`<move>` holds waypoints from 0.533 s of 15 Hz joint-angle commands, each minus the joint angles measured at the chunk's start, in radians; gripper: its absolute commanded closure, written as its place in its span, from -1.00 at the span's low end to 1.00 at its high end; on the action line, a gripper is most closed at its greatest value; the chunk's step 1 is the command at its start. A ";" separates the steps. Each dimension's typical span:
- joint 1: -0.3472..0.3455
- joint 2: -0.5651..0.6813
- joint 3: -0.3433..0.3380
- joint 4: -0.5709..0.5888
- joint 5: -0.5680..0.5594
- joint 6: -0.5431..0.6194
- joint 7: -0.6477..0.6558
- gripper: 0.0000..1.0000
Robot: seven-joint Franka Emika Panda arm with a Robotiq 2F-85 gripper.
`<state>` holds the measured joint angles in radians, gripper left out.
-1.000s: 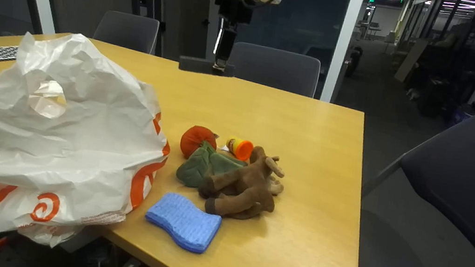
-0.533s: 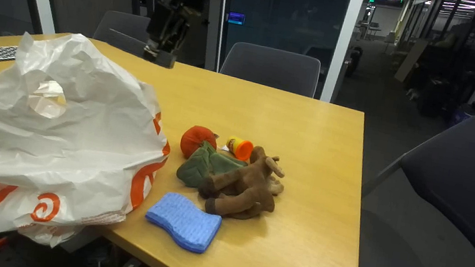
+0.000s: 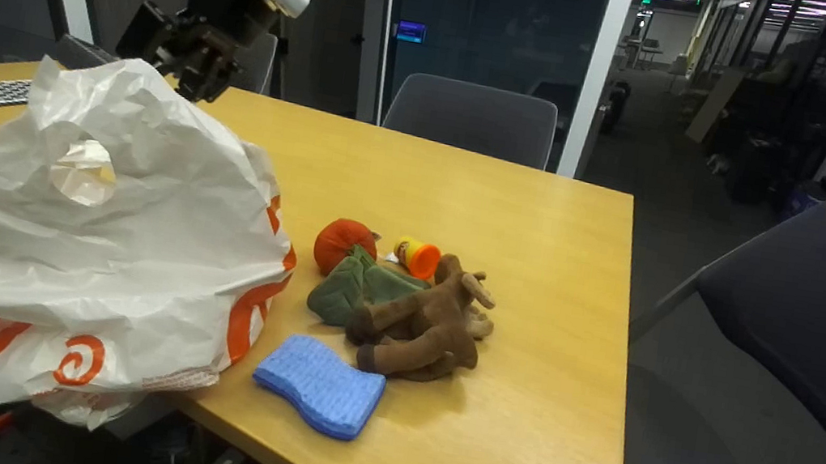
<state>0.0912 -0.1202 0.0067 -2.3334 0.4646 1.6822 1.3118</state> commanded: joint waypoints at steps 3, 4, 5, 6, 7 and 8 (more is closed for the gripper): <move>-0.024 -0.044 0.023 -0.099 0.083 0.047 0.017 -0.97; -0.024 -0.044 0.025 -0.098 0.077 0.051 0.024 -1.00; -0.024 -0.049 0.029 -0.093 0.059 0.062 0.031 -1.00; -0.025 -0.054 0.033 -0.075 0.022 0.067 0.051 -1.00; -0.028 -0.064 0.036 -0.060 -0.012 0.070 0.075 -1.00; -0.022 -0.080 0.048 -0.051 -0.034 0.074 0.107 -0.99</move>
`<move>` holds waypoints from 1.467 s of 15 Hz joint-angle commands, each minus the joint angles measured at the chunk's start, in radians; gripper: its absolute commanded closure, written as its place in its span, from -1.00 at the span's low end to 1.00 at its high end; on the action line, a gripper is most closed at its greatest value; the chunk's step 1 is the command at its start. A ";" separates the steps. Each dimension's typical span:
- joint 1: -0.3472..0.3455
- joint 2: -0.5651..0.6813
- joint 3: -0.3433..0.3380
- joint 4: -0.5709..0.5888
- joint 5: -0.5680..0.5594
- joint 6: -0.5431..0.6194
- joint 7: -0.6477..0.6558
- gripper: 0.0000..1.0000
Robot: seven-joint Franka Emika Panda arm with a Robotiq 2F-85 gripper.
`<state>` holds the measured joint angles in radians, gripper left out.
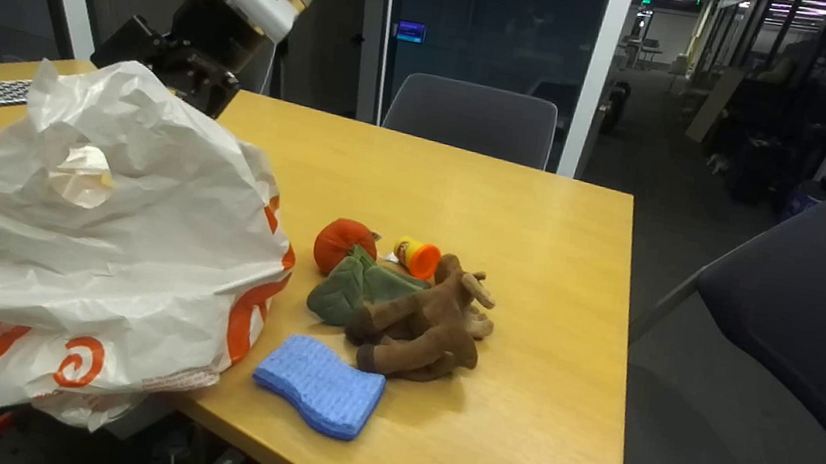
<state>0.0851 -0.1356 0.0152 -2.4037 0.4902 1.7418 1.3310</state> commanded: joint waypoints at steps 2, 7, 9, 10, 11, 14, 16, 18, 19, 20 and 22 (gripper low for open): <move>-0.028 -0.066 0.040 0.077 -0.121 -0.007 0.132 -0.99; -0.072 0.051 0.020 0.257 -0.276 0.096 0.122 -1.00; -0.091 0.137 0.004 0.315 -0.256 0.245 0.115 -1.00; -0.097 0.190 -0.003 0.343 -0.241 0.326 0.127 -1.00; -0.101 0.238 -0.010 0.364 -0.218 0.404 0.152 -1.00; -0.110 0.366 -0.037 0.404 -0.132 0.548 0.169 -1.00; -0.112 0.406 -0.055 0.396 -0.100 0.592 0.215 -1.00; -0.098 0.426 -0.082 0.369 -0.132 0.674 0.270 -1.00; -0.095 0.435 -0.095 0.362 -0.149 0.701 0.296 -1.00; -0.091 0.434 -0.107 0.349 -0.163 0.712 0.327 -1.00; -0.080 0.435 -0.131 0.325 -0.213 0.734 0.382 -1.00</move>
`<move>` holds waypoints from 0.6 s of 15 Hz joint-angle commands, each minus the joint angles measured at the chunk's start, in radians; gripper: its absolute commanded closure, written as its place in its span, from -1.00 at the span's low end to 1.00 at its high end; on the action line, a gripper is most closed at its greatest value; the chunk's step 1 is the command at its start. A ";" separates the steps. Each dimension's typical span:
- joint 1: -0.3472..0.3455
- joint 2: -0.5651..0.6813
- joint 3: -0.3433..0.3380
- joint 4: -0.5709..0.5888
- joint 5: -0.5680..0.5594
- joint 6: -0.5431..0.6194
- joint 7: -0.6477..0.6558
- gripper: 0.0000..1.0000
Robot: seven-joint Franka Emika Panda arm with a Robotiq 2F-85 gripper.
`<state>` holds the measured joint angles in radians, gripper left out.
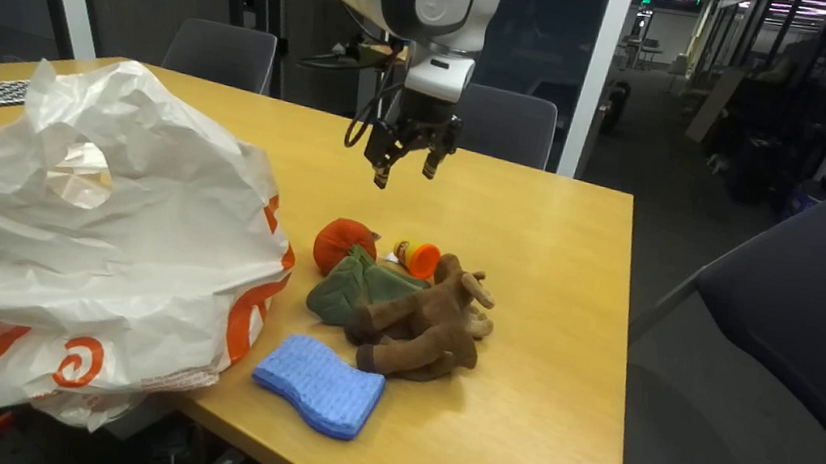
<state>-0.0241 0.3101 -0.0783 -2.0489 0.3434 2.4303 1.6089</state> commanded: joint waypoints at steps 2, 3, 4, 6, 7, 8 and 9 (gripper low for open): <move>0.042 0.007 -0.065 -0.036 -0.145 0.046 0.168 -1.00; 0.043 0.011 -0.068 -0.038 -0.168 0.038 0.185 -1.00; 0.047 0.007 -0.072 -0.047 -0.195 0.035 0.202 -1.00; 0.049 0.014 -0.071 -0.054 -0.231 0.044 0.213 -1.00; 0.057 0.023 -0.076 -0.055 -0.264 0.060 0.224 -1.00; 0.067 0.035 -0.081 -0.052 -0.301 0.068 0.238 -1.00; 0.075 0.042 -0.086 -0.052 -0.329 0.079 0.254 -1.00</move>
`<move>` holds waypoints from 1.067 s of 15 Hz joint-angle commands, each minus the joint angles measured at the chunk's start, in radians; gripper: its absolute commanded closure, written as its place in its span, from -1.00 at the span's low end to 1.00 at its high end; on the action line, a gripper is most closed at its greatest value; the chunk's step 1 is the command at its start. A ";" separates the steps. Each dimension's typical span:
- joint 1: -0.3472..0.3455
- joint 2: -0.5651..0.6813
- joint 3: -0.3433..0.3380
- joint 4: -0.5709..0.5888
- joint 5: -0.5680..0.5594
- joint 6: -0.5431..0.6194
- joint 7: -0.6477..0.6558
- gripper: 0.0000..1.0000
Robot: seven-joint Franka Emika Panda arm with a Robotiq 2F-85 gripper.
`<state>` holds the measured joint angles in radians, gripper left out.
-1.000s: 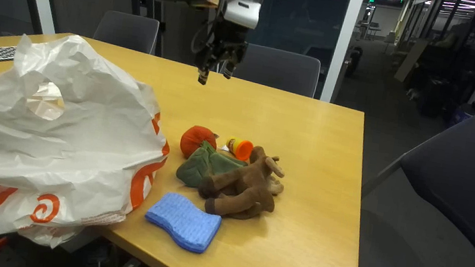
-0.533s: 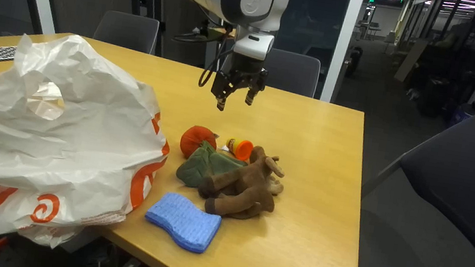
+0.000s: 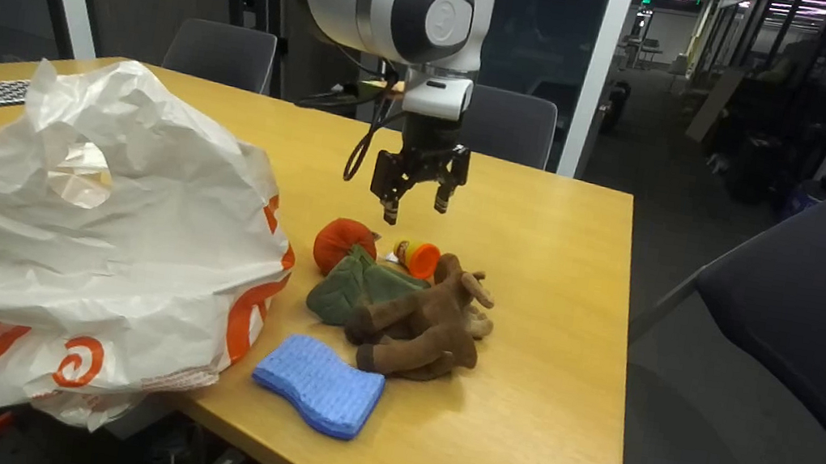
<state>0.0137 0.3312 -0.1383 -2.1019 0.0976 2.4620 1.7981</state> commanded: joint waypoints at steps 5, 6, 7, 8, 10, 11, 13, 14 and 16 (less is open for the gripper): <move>0.067 0.071 -0.050 0.005 -0.194 0.093 0.114 -1.00; 0.076 0.081 -0.061 0.007 -0.221 0.103 0.124 -1.00; 0.083 0.088 -0.069 0.007 -0.239 0.102 0.134 -1.00; 0.090 0.094 -0.080 0.005 -0.258 0.103 0.148 -1.00; 0.097 0.094 -0.092 -0.006 -0.277 0.092 0.170 -1.00; 0.101 0.093 -0.099 -0.012 -0.286 0.091 0.185 -1.00; 0.098 0.089 -0.097 -0.024 -0.282 0.101 0.188 -0.46; 0.096 0.088 -0.094 -0.027 -0.278 0.100 0.185 -0.42; 0.093 0.087 -0.086 -0.028 -0.268 0.095 0.178 -0.21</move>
<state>0.0951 0.4305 -0.2190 -2.1165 -0.1610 2.5414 1.9492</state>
